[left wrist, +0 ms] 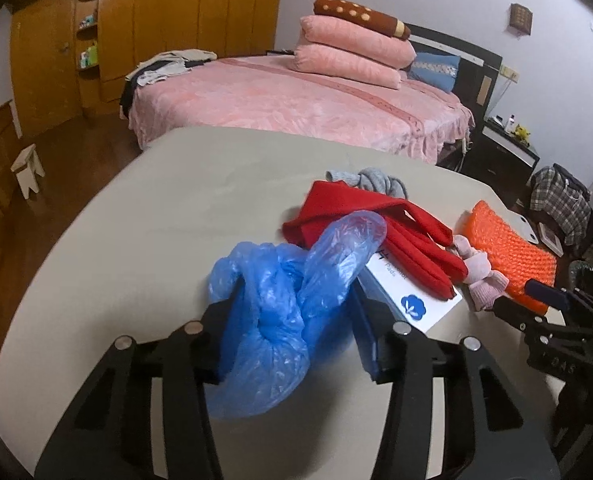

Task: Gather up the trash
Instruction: 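Grasp the pink towel with the right tool while the left tool holds the blue bag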

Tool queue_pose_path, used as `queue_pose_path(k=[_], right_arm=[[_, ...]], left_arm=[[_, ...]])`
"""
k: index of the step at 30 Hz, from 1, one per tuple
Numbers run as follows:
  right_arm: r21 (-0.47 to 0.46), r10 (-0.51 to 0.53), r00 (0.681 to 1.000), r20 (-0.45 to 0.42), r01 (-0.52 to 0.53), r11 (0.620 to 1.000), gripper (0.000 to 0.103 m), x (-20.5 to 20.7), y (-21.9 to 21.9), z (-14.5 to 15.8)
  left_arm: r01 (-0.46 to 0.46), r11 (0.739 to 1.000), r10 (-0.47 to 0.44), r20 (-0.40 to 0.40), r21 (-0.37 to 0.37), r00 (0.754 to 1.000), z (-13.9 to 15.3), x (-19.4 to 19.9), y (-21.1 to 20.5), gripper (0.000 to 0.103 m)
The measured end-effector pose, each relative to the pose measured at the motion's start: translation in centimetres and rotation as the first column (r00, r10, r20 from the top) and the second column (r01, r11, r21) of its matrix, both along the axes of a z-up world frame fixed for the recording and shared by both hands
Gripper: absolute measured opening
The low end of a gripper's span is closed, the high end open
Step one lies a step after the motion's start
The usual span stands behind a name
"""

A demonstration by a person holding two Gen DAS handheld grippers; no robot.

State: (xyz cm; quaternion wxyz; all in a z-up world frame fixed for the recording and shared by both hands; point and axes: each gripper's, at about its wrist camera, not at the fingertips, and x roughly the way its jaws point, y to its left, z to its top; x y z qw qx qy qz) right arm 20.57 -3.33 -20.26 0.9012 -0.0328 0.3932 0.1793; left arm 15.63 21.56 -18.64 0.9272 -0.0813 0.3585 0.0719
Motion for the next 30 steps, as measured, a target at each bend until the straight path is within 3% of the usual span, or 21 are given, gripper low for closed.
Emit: queue_pose_path(k=[4,7,11,15,18,22,30], right_arm=[[0.002,0.011,1.000,0.023,-0.011,1.000,0.075,-0.3,0.3,0.5],[0.008,0.035,0.999,0.036,-0.035,0.999,0.075,-0.2,0.8,0.9],[0.013,0.062,0.998,0.026,-0.062,0.998,0.062,0.6,1.7,0.8],[0.013,0.071,0.997,0.001,-0.071,0.997,0.051,1.7,2.4,0.3],[0.001,0.095,0.995,-0.042,-0.095,0.995,0.046,2.5,3.1,-0.5],[-0.002,0.103,0.993,-0.053,-0.103,0.995,0.023,2.7,3.3,-0.7],[0.048,0.096,0.995,-0.026,-0.095,0.994,0.018,0.0,1.6,0.6]], left_arm=[[-0.012,1.000,0.012,-0.015,0.009,1.000,0.0,-1.0,-0.2,0.047],[-0.014,1.000,0.015,-0.038,0.015,0.999,-0.7,-1.1,-0.2,0.055],[-0.027,1.000,0.027,-0.048,0.000,0.999,-1.2,-0.7,0.4,0.068],[-0.038,0.999,0.036,-0.065,-0.023,0.997,-1.6,0.0,0.9,0.073],[-0.024,0.999,0.022,-0.086,-0.030,0.996,-2.0,0.4,0.6,0.073],[-0.001,0.999,-0.002,-0.082,-0.034,0.997,-2.0,0.5,0.2,0.059],[-0.001,1.000,0.000,-0.036,-0.017,0.999,-0.9,-1.1,-1.2,0.050]])
